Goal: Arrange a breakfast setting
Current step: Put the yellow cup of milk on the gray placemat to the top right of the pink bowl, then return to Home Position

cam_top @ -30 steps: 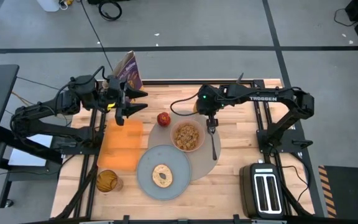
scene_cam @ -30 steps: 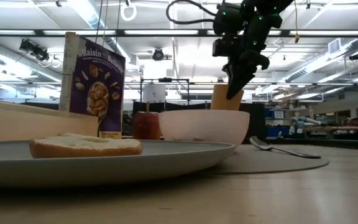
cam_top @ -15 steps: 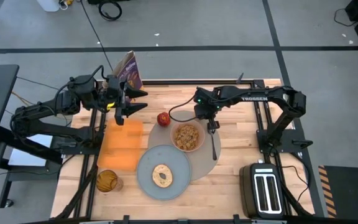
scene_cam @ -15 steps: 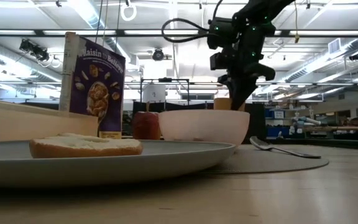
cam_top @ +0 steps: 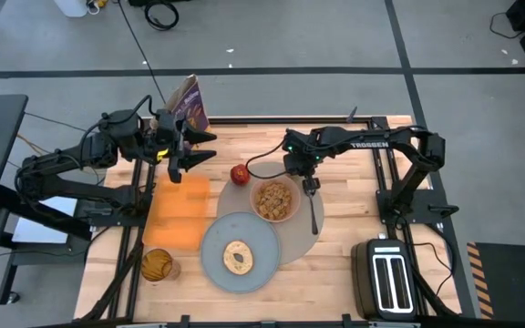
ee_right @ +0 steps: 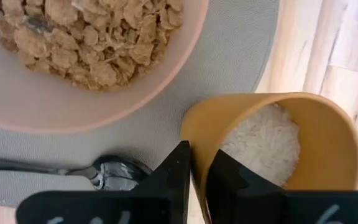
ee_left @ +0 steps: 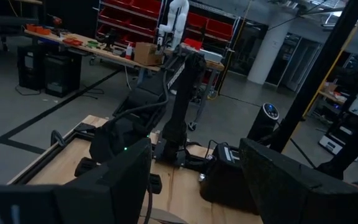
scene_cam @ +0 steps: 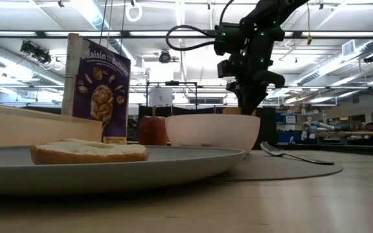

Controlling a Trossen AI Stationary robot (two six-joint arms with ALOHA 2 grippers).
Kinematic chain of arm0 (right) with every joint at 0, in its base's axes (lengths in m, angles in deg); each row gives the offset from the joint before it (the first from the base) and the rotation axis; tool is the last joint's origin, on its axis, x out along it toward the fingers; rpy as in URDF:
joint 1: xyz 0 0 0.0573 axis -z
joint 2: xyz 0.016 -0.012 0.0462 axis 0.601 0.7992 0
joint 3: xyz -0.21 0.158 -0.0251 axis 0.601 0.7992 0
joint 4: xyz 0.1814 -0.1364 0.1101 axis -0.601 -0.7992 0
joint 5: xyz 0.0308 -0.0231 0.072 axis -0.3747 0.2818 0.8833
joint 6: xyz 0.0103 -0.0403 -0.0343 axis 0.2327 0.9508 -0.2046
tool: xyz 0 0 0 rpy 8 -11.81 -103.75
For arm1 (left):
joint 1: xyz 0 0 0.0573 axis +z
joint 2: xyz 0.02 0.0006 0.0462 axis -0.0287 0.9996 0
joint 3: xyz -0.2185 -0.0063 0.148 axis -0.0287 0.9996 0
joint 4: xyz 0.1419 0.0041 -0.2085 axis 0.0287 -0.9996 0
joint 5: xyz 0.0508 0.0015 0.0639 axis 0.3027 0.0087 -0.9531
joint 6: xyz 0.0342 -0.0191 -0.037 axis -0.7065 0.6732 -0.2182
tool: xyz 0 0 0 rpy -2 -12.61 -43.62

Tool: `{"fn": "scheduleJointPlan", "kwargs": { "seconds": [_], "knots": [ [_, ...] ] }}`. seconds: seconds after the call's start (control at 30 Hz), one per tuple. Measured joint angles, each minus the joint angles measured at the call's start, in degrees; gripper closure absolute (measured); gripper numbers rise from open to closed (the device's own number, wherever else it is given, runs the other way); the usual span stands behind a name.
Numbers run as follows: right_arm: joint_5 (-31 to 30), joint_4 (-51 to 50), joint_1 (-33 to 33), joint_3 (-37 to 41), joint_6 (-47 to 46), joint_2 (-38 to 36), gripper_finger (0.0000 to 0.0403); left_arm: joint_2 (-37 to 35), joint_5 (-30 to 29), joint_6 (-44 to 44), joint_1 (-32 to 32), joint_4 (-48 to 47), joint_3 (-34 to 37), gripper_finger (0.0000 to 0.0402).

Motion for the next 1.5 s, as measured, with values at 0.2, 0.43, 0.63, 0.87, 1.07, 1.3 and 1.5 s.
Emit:
{"fn": "scheduleJointPlan", "kwargs": {
  "seconds": [0.2, 0.43, 0.63, 0.87, 1.07, 1.3, 1.5],
  "knots": [
    [0.0, 1.48, -0.44, 0.0, -0.67, -0.03, 0.033, 0.0, 0.0, -0.04, 0.02, 0.06, 0.0, 0.015],
    [-0.02, 2.38, -0.42, -0.27, -1.47, -0.05, 0.0279, 0.0, 0.0, -0.03, 0.02, 0.06, 0.0, 0.015],
    [-0.05, 1.35, -1.09, -4.41, -1.69, -0.07, 0.0257, 0.0, 0.0, -0.03, 0.0, 0.09, 0.0, 0.015],
    [-0.02, 1.26, -1.1, -9.69, -3.28, -0.12, 0.0256, 0.0, 0.07, 0.13, 0.0, 0.11, 0.0, 0.015],
    [1.31, 0.19, -0.63, -12.97, -7.97, -0.91, 0.026, 0.0, 1.79, 0.4, 0.0, 1.06, 0.0, 0.015],
    [6.66, 2.75, 1.07, -11.71, -14.06, -8.63, 0.0343, 0.0, 1.55, 0.39, 0.0, 2.26, 0.0, 0.015],
    [12.3, 21.03, 0.78, 0.42, -23.54, -20.59, 0.0384, 0.0, 1.51, 0.12, 0.02, 2.1, 0.0, 0.015]
  ]
}}
